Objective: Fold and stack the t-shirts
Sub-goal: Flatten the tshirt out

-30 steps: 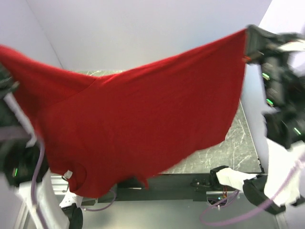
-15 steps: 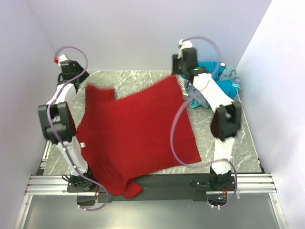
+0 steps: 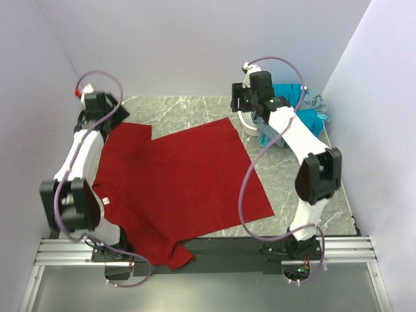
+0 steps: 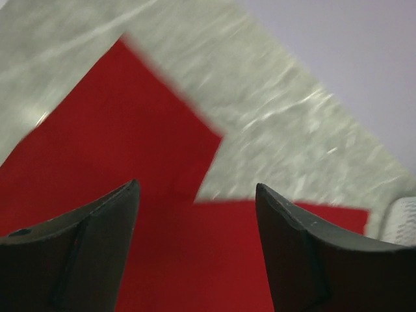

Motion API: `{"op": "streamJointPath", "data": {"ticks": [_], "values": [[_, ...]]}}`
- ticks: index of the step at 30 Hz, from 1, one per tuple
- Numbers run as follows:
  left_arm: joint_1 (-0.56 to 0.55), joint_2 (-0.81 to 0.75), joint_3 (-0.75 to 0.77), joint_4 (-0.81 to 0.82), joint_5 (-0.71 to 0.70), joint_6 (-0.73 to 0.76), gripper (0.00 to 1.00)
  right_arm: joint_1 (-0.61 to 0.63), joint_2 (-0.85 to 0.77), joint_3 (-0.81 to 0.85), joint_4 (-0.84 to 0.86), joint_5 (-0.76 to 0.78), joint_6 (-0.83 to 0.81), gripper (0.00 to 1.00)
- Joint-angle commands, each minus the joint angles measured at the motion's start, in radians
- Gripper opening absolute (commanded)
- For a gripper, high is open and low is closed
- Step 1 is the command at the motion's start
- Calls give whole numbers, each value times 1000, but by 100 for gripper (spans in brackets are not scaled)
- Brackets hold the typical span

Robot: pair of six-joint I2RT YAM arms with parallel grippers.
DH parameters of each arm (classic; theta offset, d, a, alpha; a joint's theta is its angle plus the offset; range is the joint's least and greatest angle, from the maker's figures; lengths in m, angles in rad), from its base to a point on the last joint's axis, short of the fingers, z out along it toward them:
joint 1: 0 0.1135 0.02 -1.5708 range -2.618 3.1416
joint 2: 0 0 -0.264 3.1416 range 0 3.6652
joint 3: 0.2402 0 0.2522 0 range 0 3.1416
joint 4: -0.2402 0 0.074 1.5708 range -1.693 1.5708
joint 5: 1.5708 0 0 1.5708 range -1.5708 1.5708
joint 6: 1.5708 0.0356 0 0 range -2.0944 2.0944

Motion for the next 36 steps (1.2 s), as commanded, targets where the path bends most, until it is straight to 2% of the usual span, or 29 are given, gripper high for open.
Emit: {"op": "streamJointPath", "data": {"ticks": [1, 2, 5, 11, 18, 28, 36], "values": [[9, -78, -146, -172, -83, -55, 78, 49, -105, -81, -12, -131, 7, 66], [12, -127, -216, -180, -106, -68, 82, 62, -111, -96, -18, -147, 4, 66], [57, -199, -331, -190, -89, -87, 83, 115, -122, -154, -41, -197, -1, 66], [103, -239, -439, -189, -34, -87, 83, 185, -97, -268, 5, -307, 43, 66], [128, -222, -537, -120, 3, -94, 82, 216, 10, -308, 14, -266, 99, 66], [140, -62, -528, -28, 23, -98, 82, 213, 197, -228, -66, -255, 97, 65], [140, 119, -395, 23, 79, -59, 81, 155, 324, -71, -199, -244, 120, 63]]}}
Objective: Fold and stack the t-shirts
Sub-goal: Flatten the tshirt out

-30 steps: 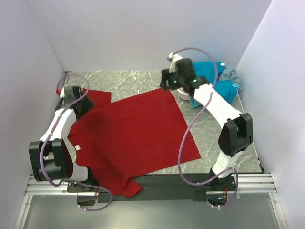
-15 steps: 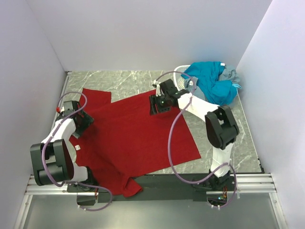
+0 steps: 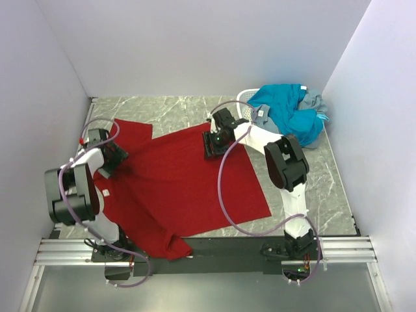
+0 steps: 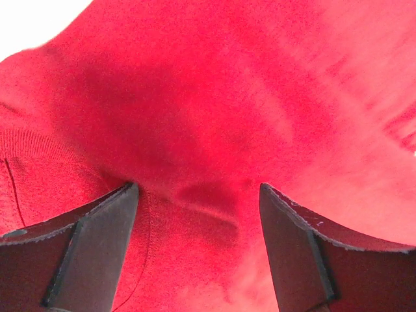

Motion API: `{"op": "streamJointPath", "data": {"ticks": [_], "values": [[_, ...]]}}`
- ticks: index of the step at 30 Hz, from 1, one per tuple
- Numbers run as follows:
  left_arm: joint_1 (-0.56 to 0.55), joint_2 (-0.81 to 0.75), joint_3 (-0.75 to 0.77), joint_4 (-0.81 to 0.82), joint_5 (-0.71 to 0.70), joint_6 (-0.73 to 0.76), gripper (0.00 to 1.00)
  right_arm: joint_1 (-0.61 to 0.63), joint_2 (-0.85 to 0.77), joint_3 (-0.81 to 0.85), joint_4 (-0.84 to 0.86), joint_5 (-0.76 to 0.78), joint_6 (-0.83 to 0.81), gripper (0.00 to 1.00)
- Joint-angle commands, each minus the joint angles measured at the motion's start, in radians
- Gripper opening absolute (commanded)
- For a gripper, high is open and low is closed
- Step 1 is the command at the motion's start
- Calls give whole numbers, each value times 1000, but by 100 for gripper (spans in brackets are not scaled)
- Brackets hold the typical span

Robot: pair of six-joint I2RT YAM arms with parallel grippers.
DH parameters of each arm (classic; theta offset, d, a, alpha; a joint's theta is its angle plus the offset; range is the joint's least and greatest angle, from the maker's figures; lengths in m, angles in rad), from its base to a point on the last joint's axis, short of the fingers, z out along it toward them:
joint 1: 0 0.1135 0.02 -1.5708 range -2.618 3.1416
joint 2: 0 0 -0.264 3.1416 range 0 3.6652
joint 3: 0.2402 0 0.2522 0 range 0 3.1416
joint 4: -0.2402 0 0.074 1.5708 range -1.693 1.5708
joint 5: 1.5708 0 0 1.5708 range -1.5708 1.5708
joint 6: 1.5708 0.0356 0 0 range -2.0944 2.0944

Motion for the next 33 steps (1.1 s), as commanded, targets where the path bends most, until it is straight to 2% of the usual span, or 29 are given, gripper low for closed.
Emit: {"op": "streamJointPath", "data": {"ticks": [1, 4, 12, 15, 19, 26, 33], "values": [[-2, 99, 73, 73, 59, 35, 80, -46, 90, 99, -100, 30, 15, 63], [-25, 187, 144, 93, 110, 65, 80, -86, 154, 202, -157, 24, 26, 62], [-108, 441, 504, 46, 148, 110, 80, -153, 340, 568, -307, 10, 46, 61], [-114, 497, 616, 27, 144, 114, 80, -161, 365, 632, -324, 10, 47, 61], [-121, 512, 733, -26, 142, 128, 80, -167, 333, 609, -315, -6, 35, 61], [-125, 303, 641, -19, 113, 130, 82, -165, 230, 598, -302, -34, 11, 61], [-125, 41, 418, -22, 101, 131, 83, -141, 104, 531, -295, -17, -6, 62]]}}
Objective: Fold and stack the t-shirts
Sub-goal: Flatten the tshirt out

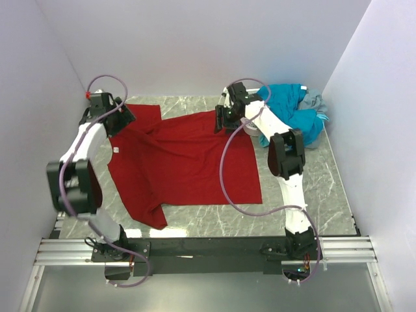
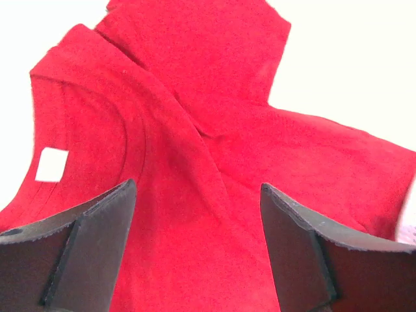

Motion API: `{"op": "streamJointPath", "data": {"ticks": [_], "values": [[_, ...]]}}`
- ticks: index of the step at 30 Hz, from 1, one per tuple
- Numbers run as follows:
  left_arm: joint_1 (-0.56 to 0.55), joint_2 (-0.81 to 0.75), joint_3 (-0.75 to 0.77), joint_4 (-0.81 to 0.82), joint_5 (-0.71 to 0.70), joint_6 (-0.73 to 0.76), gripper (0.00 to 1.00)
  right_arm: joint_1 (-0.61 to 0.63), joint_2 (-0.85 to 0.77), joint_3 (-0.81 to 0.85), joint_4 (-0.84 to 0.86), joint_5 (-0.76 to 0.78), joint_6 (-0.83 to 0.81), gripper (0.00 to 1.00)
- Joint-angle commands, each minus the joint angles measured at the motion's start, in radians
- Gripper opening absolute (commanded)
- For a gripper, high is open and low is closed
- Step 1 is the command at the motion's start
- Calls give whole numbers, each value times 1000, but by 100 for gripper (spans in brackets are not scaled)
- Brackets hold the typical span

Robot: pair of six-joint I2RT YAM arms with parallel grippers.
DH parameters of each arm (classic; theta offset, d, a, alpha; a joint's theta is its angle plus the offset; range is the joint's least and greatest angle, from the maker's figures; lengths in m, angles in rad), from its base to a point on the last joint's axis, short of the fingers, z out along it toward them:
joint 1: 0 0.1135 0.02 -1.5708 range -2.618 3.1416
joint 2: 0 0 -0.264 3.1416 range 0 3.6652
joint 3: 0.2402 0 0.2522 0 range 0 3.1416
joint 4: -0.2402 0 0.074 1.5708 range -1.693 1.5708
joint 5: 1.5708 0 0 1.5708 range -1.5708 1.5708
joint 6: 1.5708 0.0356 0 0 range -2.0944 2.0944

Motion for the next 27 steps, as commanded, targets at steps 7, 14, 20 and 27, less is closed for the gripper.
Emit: {"op": "streamJointPath", "data": {"ticks": [7, 14, 20, 27], "values": [[-5, -245, -311, -6, -33, -22, 82, 83, -266, -257, 71, 20, -23, 62], [-3, -299, -483, 48, -10, -80, 83, 117, -364, -541, 189, -10, -2, 62], [0, -217, -512, 19, -49, -86, 82, 115, -340, -598, 200, -6, 12, 62], [12, -116, -492, 8, -124, -94, 82, 94, -280, -568, 164, 42, 24, 62]]}}
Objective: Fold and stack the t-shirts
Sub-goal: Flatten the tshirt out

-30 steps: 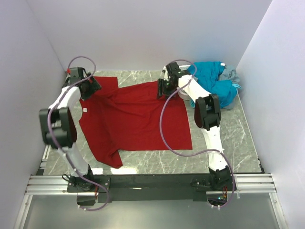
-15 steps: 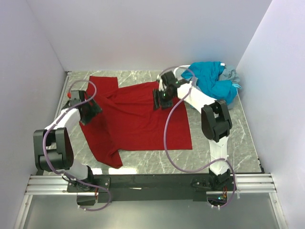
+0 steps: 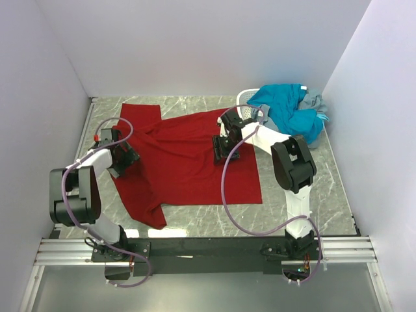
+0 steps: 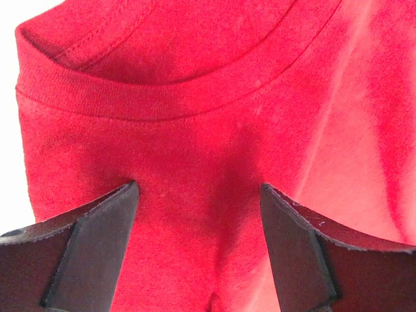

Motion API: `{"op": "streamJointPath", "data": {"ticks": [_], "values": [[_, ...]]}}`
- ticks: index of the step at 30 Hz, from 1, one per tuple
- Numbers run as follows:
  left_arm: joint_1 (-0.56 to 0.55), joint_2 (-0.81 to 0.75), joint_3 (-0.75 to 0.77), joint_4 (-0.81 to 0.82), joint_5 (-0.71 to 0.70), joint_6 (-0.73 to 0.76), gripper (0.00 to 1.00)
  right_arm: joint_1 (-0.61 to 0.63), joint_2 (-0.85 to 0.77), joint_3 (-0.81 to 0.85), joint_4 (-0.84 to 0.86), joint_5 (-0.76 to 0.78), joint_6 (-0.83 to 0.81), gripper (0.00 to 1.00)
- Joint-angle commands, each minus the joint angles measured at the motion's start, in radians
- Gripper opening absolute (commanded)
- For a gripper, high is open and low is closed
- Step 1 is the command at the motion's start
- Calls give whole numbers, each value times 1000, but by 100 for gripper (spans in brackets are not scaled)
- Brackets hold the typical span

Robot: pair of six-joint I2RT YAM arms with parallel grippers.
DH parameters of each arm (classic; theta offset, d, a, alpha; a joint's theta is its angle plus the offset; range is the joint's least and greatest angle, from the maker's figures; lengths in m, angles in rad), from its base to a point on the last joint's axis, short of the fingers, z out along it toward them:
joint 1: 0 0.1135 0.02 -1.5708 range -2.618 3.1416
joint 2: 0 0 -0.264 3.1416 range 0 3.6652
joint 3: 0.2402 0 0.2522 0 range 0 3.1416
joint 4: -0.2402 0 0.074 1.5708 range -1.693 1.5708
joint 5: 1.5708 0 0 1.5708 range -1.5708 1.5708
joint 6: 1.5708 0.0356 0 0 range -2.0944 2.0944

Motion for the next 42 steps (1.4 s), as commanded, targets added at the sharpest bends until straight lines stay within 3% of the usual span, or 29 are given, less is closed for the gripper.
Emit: {"op": "streamJointPath", "data": {"ticks": [1, 18, 26, 34, 39, 42], "values": [[10, 66, 15, -4, -43, -18, 82, -24, 28, 51, 3, 39, 17, 61], [2, 323, 376, -81, -25, 2, 82, -108, 183, 298, -134, 55, 15, 61], [-27, 346, 545, -96, 3, 62, 83, -128, 229, 428, -183, -6, 8, 61], [-32, 130, 577, -150, -14, 53, 84, -128, 87, 465, -190, -26, -11, 62], [-32, -60, 428, -182, -77, 10, 85, -128, -30, 367, -178, -14, -11, 62], [-32, -157, 293, -210, -120, -19, 85, -125, -142, 206, -155, -6, 1, 62]]}}
